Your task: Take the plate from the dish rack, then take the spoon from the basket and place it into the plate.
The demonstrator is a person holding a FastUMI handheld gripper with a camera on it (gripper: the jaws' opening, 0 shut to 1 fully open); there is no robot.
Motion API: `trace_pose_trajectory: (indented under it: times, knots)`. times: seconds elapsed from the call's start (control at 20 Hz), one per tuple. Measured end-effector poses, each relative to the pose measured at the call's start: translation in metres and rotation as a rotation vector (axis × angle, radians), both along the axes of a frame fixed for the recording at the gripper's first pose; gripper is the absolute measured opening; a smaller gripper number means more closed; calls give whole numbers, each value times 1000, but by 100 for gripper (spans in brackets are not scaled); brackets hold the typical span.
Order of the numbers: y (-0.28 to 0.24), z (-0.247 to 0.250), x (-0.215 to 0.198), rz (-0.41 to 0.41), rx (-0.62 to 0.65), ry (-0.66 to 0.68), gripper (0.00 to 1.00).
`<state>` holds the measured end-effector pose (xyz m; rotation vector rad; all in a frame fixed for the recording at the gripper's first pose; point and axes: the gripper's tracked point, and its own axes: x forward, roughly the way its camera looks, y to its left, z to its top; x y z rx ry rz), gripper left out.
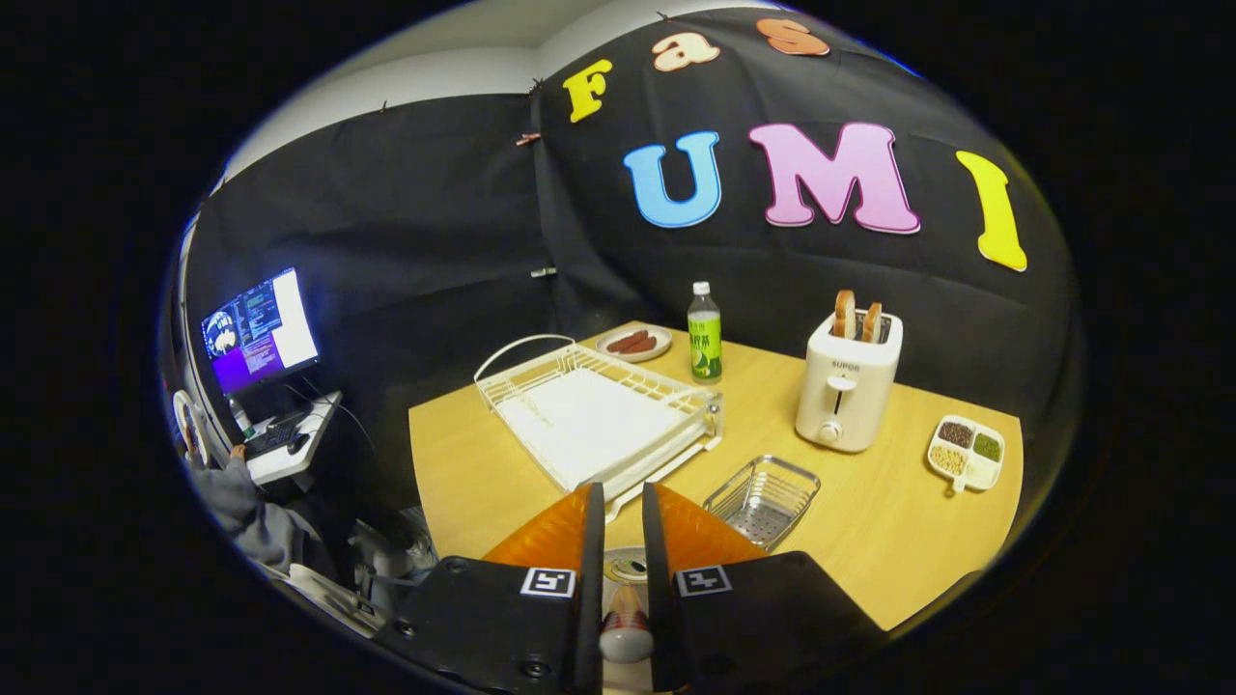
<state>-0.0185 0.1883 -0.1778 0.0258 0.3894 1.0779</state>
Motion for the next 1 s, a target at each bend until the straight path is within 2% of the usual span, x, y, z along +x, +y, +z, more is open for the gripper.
trace_pose_trajectory:
  times: [0.3,0.65,1.0]
  knots:
    - [6,-39,-8,18,-73,12,23]
    - [-10,-77,-16,24,-145,78,24]
    - [-11,-78,-6,-13,-154,94,26]
